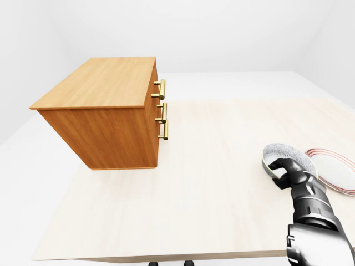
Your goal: Put the bowl on top of the cabinet.
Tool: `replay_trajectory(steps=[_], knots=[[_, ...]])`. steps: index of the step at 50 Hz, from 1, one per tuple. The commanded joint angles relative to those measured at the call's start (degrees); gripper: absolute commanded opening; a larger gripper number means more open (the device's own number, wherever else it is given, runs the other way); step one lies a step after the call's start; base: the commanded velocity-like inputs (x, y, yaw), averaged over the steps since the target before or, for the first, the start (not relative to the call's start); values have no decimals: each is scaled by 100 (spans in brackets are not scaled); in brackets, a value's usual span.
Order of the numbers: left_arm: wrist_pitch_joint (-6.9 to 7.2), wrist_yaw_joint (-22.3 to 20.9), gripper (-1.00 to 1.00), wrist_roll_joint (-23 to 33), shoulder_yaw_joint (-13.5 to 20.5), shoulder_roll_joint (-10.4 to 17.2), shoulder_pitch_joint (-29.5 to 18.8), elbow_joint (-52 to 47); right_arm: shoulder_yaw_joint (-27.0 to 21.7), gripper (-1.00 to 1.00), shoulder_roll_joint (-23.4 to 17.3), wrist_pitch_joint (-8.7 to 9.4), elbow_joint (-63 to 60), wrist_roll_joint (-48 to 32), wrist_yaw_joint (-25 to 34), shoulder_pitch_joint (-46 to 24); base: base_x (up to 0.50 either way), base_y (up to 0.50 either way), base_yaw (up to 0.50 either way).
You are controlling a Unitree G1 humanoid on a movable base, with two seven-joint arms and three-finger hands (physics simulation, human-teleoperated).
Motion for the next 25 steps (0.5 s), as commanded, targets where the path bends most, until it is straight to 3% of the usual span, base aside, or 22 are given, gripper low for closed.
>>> replay_trajectory(steps=[1, 19, 25], knots=[[0, -2, 100, 16, -11, -10, 2, -2, 59, -100, 75, -54, 89, 71, 79, 77, 0, 0, 0], [0, -4, 100, 23, -23, -2, -11, -3, 40, -100, 44, -13, -20, 74, 162, 5, 0, 0, 0], [0, 8, 100, 9, -16, 12, -20, -11, 15, -100, -133, 129, -284, -60, 187, -352, 0, 0, 0]])
